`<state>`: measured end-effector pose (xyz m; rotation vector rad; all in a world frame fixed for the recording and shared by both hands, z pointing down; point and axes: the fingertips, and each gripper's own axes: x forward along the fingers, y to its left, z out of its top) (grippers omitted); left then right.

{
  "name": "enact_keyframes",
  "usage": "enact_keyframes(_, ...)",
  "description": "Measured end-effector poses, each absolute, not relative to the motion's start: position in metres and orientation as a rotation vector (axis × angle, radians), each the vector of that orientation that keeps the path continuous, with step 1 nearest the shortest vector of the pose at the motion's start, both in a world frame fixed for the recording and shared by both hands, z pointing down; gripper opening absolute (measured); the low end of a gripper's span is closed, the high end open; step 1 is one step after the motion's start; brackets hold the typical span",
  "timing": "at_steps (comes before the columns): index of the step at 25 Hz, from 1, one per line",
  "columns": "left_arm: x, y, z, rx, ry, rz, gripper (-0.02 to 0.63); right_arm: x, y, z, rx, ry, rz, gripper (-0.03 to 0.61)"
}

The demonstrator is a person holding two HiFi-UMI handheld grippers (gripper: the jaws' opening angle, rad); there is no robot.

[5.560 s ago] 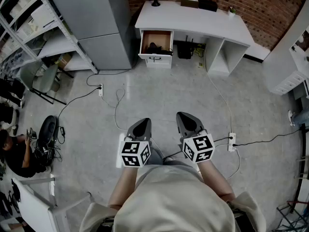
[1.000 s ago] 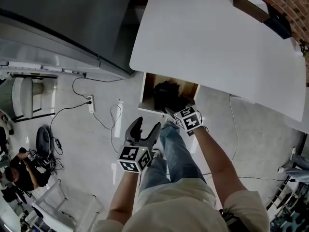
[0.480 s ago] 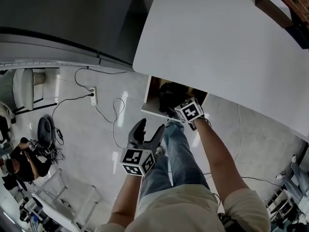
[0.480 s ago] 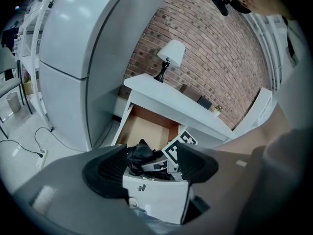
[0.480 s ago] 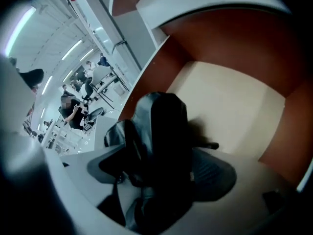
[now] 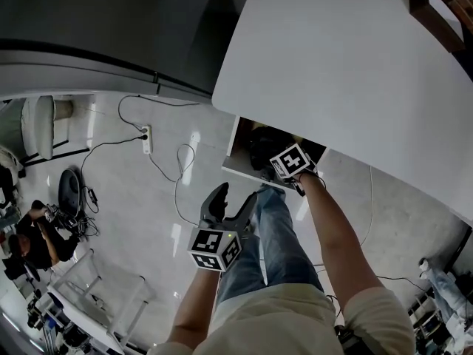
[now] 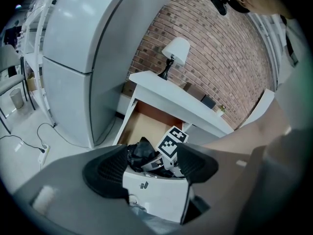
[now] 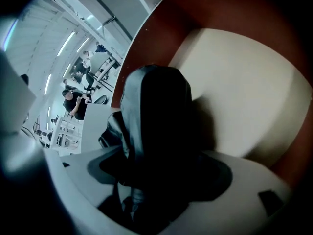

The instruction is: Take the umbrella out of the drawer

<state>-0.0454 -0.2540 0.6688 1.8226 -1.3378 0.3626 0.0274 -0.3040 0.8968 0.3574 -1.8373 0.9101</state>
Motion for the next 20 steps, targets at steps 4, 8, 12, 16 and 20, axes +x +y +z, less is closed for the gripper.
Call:
enact_keyframes(4, -0.050, -0.251, 0.670, 1.811, -1.353, 0.357, 0.304, 0.025, -0.301, 0.901, 0.314, -1.820, 0.935, 0.368)
enact_keyframes(8, -0.053, -0.247, 0.665, 1.811, -1.358, 0.352, 0.304, 0.025, -0.298, 0.898, 0.293, -1.825, 0.870, 0.306)
enact_keyframes(12, -0.054, -0.242, 0.658, 1.820, -1.366, 0.343, 0.304, 0.030, -0.291, 0.892, 0.277, -1.810, 0.719, 0.261)
enact_keyframes(16, -0.058, -0.233, 0.648, 1.841, -1.373, 0.346, 0.304, 0.031, -0.288, 0.874, 0.346, -1.833, 0.691, 0.252)
enact_keyframes(20, -0.059, -0.228, 0.635, 1.877, -1.380, 0.328, 0.304, 0.031, -0.293, 0.849, 0.438, -1.883, 0.690, 0.250)
